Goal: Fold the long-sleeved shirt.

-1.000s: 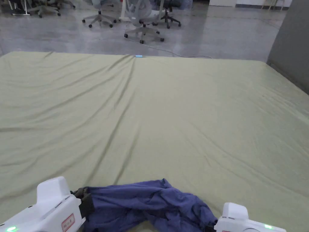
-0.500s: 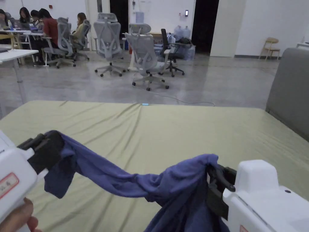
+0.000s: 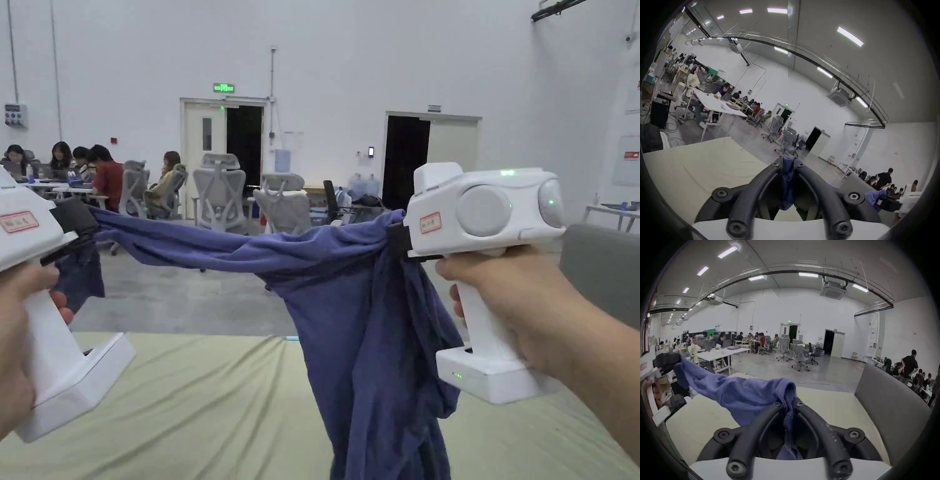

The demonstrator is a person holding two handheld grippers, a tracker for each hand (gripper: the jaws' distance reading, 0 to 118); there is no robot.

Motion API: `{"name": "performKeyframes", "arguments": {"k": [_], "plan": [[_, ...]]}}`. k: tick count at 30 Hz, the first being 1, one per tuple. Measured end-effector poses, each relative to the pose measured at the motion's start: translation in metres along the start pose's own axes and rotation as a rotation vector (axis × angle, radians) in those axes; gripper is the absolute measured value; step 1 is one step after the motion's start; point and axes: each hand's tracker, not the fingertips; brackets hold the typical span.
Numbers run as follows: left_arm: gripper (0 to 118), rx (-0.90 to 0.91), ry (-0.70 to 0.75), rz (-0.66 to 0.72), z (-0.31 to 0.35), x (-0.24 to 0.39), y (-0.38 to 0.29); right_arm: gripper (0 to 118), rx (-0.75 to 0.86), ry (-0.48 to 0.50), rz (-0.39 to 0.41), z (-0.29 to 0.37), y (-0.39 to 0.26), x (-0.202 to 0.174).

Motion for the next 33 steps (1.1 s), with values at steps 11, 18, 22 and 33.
{"name": "performKeyframes", "arguments": {"k": [11,18,22,33], "plan": [[10,-0.105,0.074,-0.126,-0.069,-0.039,-0.073,10,-0.183,-0.057,0.063,-0.109,-0.050,0.004],[10,-0.445,0.221,-0.229,-0.055,-0.116,-0.219,10,-0.458,-0.032,0.022,-0.177,-0.233,-0.018],[10,-0.577,0.339,-0.252,-0.015,-0.165,-0.289,10,-0.558,0.014,0.026,-0.164,-0.327,-0.036],[10,-0.760,0.406,-0.172,0.171,-0.205,-0.289,10,-0.580,0.165,0.034,0.027,-0.411,-0.073]]}}
